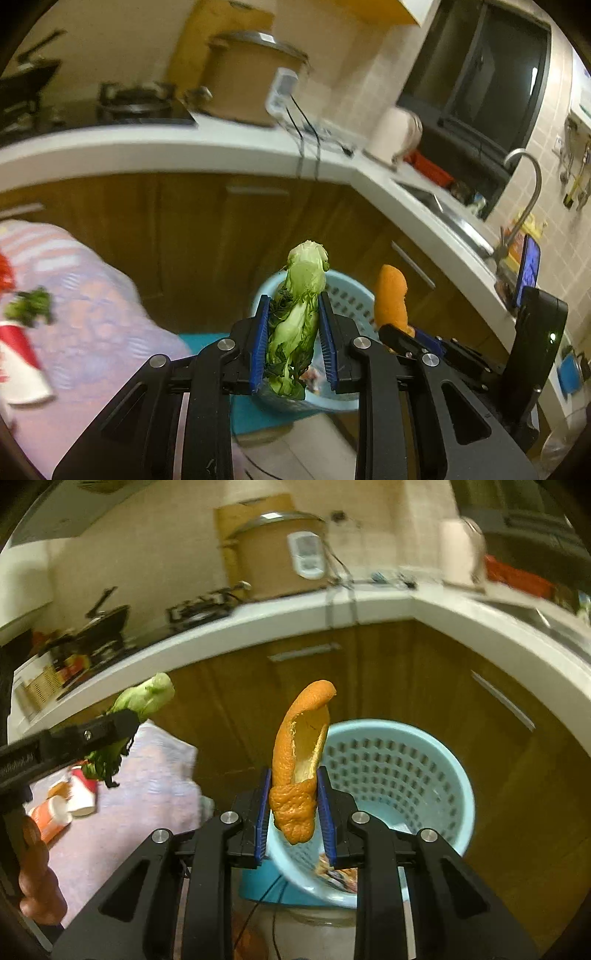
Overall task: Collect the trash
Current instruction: 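Carry the crust and leaf over the basket and open both tools, then swing both tools back toward the table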
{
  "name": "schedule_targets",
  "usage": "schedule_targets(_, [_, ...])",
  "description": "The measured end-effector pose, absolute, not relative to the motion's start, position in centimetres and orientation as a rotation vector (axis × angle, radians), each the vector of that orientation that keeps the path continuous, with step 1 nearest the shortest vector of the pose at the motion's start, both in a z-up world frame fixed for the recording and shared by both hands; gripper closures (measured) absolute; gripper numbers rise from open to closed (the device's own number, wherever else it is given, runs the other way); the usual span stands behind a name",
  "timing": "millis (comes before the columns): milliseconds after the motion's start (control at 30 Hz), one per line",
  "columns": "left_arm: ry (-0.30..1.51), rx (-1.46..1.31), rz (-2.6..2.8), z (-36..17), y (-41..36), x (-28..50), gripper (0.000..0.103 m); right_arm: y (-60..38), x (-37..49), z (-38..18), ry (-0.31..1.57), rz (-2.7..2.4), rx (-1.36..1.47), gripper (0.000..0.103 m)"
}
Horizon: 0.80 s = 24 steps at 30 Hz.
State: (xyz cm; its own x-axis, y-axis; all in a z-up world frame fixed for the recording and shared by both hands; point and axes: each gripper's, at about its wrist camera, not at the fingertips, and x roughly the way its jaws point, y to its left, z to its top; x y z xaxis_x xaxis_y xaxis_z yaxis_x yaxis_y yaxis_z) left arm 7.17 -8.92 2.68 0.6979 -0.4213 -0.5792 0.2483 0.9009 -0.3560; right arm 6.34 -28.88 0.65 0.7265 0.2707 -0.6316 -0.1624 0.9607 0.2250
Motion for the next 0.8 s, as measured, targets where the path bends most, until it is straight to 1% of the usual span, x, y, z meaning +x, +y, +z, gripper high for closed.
schedule_targets(300, [0.853, -0.259, -0.452, -2.7, -13.8, 11.1, 0.079, -33.5, 9.3, -4.8, 0.875, 0.171, 0.255, 0.082])
schedule_targets(400, [0.889, -0.264, -0.461, -4.2, -14.5, 12.0, 0.079, -33.8, 9.7, -5.7, 0.897, 0.164, 0.259, 0.082])
schedule_targets(467, [0.908, -0.263, -0.463, -4.8, -15.0, 12.5, 0.079, -33.9, 9.9, -6.4, 0.912, 0.16, 0.261, 0.079])
schedule_targets(533, [0.924, -0.258, -0.472, -5.4, -15.4, 12.9, 0.077, -33.9, 10.2, -6.8, 0.926, 0.155, 0.258, 0.079])
schedule_targets(567, [0.933, -0.253, -0.465, -5.7, -15.6, 13.0, 0.075, -34.0, 10.4, -7.2, 0.941, 0.152, 0.257, 0.075])
schedule_targets(633, [0.94, -0.261, -0.463, -6.0, -15.7, 13.1, 0.058, -34.2, 10.7, -7.7, 0.958, 0.151, 0.272, 0.063])
schedule_targets(667, [0.936, -0.263, -0.459, -5.9, -15.5, 13.1, 0.055, -34.3, 10.7, -7.7, 0.956, 0.145, 0.276, 0.052])
schedule_targets(700, [0.934, -0.26, -0.456, -5.9, -15.5, 13.0, 0.051, -34.5, 10.6, -7.7, 0.948, 0.135, 0.276, 0.049])
schedule_targets(733, [0.928, -0.255, -0.453, -5.7, -15.3, 12.9, 0.048, -34.6, 10.5, -7.6, 0.943, 0.133, 0.272, 0.049])
schedule_targets(800, [0.923, -0.254, -0.447, -5.4, -15.0, 12.9, 0.048, -34.7, 10.5, -7.3, 0.936, 0.132, 0.271, 0.049])
